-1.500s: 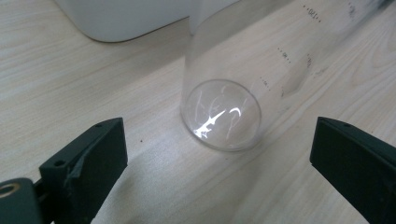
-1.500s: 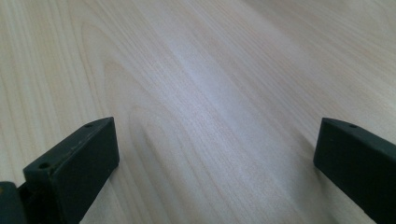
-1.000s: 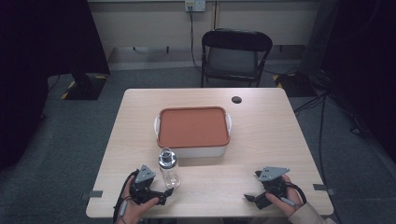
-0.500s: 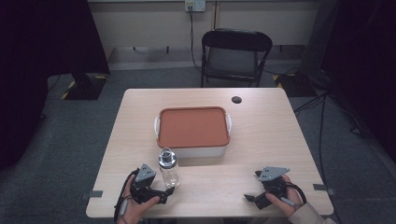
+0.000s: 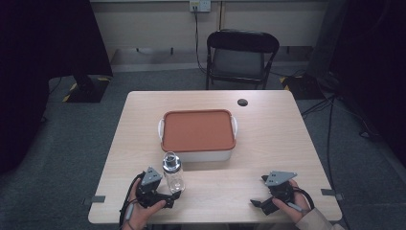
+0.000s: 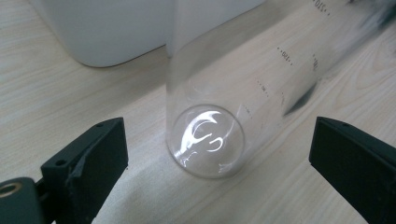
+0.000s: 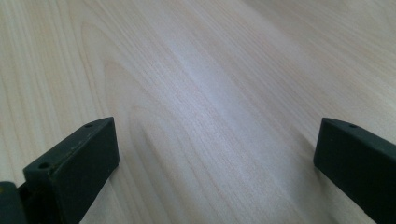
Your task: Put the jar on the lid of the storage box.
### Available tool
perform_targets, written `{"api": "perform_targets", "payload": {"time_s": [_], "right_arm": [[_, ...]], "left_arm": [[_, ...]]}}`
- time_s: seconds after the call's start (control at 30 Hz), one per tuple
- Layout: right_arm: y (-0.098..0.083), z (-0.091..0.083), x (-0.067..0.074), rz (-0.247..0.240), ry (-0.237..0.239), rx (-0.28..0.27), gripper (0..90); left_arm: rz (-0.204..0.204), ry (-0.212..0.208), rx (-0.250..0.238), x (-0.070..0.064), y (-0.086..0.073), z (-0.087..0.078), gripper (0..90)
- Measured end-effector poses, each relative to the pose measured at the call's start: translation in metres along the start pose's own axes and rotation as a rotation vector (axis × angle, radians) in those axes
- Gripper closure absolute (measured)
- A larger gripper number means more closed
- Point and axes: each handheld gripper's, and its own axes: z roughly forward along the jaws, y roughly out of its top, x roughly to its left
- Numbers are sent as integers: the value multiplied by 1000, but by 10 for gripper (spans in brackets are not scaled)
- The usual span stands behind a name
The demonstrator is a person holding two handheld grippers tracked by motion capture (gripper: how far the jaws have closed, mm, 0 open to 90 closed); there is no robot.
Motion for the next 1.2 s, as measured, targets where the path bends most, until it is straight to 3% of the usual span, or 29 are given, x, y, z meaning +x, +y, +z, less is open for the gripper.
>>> {"api": "perform_targets", "payload": {"time_s": [1.2], "right_arm": [[0,0,0,0,0,0,0]], "left_arm": [[-2,-3,-46,-4,15,3,49]]}}
